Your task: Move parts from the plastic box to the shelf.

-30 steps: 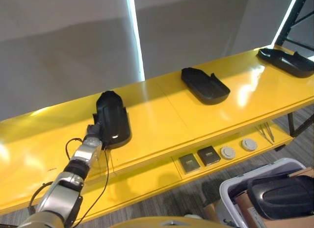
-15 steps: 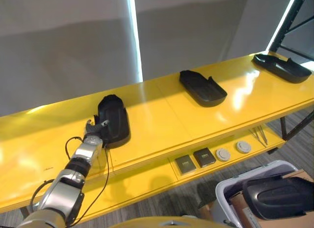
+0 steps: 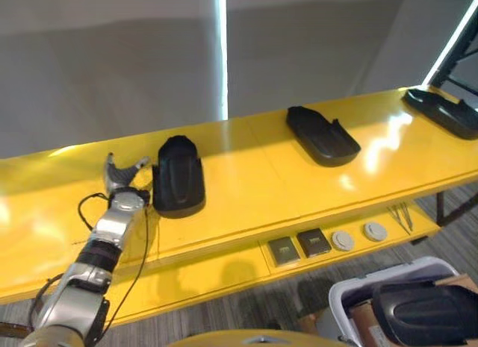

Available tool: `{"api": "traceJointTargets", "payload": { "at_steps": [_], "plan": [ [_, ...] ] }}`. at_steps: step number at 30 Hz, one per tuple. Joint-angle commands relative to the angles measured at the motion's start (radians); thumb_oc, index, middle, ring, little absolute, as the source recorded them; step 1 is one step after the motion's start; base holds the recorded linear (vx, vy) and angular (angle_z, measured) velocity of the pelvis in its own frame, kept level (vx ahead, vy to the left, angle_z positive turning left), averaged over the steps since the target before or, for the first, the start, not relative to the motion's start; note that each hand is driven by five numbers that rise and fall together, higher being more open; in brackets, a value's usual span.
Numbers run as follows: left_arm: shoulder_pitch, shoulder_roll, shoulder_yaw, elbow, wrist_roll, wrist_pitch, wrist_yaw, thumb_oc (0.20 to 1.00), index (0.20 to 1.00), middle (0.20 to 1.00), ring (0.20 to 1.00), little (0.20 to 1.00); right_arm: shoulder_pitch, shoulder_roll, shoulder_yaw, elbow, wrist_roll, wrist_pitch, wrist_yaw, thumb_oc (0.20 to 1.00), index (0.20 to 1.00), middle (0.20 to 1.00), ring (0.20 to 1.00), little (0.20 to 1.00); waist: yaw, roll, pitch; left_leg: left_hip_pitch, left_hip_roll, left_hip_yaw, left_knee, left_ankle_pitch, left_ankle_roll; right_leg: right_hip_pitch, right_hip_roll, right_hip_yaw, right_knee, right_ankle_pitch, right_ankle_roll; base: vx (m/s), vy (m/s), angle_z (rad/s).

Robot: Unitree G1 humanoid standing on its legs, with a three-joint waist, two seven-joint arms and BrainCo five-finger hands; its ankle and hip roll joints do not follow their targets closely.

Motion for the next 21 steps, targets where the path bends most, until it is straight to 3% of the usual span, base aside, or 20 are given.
{"api": "traceJointTargets", "payload": {
  "at_steps": [1, 3, 5, 7, 12, 13, 15, 16, 17, 21],
  "plan": [
    [-0.016, 0.084, 0.063, -0.043, 0.068, -0.044, -0.017, 1.000, 1.000, 1.000, 1.000, 1.000, -0.027, -0.003, -0.011, 0.005, -0.050, 0.006, -0.012, 1.000, 1.000, 1.000, 1.000, 1.000, 0.032, -0.017, 0.011, -0.021, 0.002, -0.045, 0.047, -0.062, 0.013, -0.001, -0.040, 0.011, 0.046, -0.057, 0.063, -0.03, 0.074, 0.16],
    [0.011, 0.096, 0.086, -0.086, 0.080, -0.076, -0.036, 1.000, 1.000, 1.000, 1.000, 1.000, -0.024, -0.005, -0.016, -0.011, -0.057, 0.011, -0.012, 1.000, 1.000, 1.000, 1.000, 1.000, 0.041, -0.018, 0.012, -0.024, 0.000, -0.050, 0.047, -0.062, 0.013, -0.002, -0.043, 0.006, 0.049, -0.057, 0.064, -0.03, 0.063, 0.08],
    [0.059, 0.110, 0.120, -0.177, 0.048, -0.126, -0.118, 1.000, 1.000, 1.000, 1.000, 1.000, -0.020, -0.007, -0.021, -0.038, -0.068, 0.026, -0.009, 1.000, 1.000, 1.000, 1.000, 1.000, 0.054, -0.019, 0.016, -0.024, -0.003, -0.058, 0.050, -0.068, 0.013, 0.004, -0.047, 0.000, 0.053, -0.062, 0.067, -0.02, 0.070, 0.21],
    [0.090, 0.104, 0.134, -0.262, -0.045, -0.190, -0.242, 1.000, 1.000, 1.000, 1.000, 1.000, -0.020, -0.012, -0.029, -0.056, -0.072, 0.034, -0.006, 1.000, 1.000, 1.000, 1.000, 1.000, 0.065, -0.019, 0.017, -0.031, -0.006, -0.062, 0.050, -0.067, 0.015, 0.000, -0.052, -0.005, 0.056, -0.060, 0.068, -0.02, 0.059, 0.15],
    [0.200, 0.027, 0.114, -0.514, -0.303, -0.245, -0.584, 1.000, 1.000, 1.000, 1.000, 1.000, -0.023, -0.015, -0.057, -0.077, -0.087, 0.037, 0.002, 1.000, 1.000, 1.000, 1.000, 1.000, 0.097, -0.019, 0.031, -0.044, -0.015, -0.080, 0.053, -0.068, 0.021, -0.002, -0.062, -0.020, 0.063, -0.052, 0.072, -0.03, 0.059, 0.14],
    [0.238, 0.002, 0.091, -0.562, -0.335, -0.281, -0.664, 1.000, 1.000, 1.000, 1.000, 1.000, -0.023, -0.017, -0.059, -0.084, -0.080, 0.042, 0.000, 1.000, 1.000, 1.000, 1.000, 1.000, 0.105, -0.018, 0.038, -0.043, -0.017, -0.083, 0.054, -0.070, 0.022, 0.000, -0.066, -0.023, 0.066, -0.049, 0.075, -0.02, 0.050, 0.08],
    [0.265, -0.010, 0.077, -0.585, -0.388, -0.289, -0.714, 1.000, 1.000, 1.000, 1.000, 1.000, -0.024, -0.020, -0.057, -0.087, -0.071, 0.043, 0.000, 1.000, 1.000, 1.000, 1.000, 1.000, 0.111, -0.019, 0.040, -0.049, -0.019, -0.084, 0.054, -0.066, 0.024, -0.003, -0.067, -0.024, 0.065, -0.044, 0.074, -0.01, 0.022, 0.02],
    [0.277, -0.015, 0.069, -0.594, -0.406, -0.294, -0.741, 0.881, 0.881, 0.881, 0.881, 0.881, -0.023, -0.022, -0.057, -0.091, -0.069, 0.045, 0.000, 1.000, 1.000, 1.000, 1.000, 1.000, 0.114, -0.019, 0.041, -0.051, -0.020, -0.085, 0.054, -0.065, 0.025, -0.005, -0.068, -0.025, 0.065, -0.042, 0.074, -0.02, 0.046, 0.00],
    [0.305, -0.026, 0.058, -0.611, -0.486, -0.297, -0.817, 0.200, 0.200, 0.200, 0.200, 0.200, -0.021, -0.026, -0.056, -0.096, -0.068, 0.044, 0.002, 1.000, 1.000, 1.000, 1.000, 1.000, 0.118, -0.020, 0.044, -0.053, -0.021, -0.084, 0.053, -0.063, 0.026, -0.007, -0.071, -0.026, 0.066, -0.039, 0.076, -0.02, 0.047, 0.00],
    [0.371, -0.039, 0.014, -0.632, -0.602, -0.257, -0.968, 0.200, 0.200, 0.200, 0.200, 0.200, -0.015, -0.037, -0.052, -0.098, -0.059, 0.034, 0.004, 1.000, 1.000, 1.000, 1.000, 1.000, 0.126, -0.021, 0.051, -0.057, -0.027, -0.086, 0.052, -0.059, 0.031, -0.011, -0.077, -0.028, 0.064, -0.028, 0.080, -0.01, 0.031, 0.00]
  ]
}}
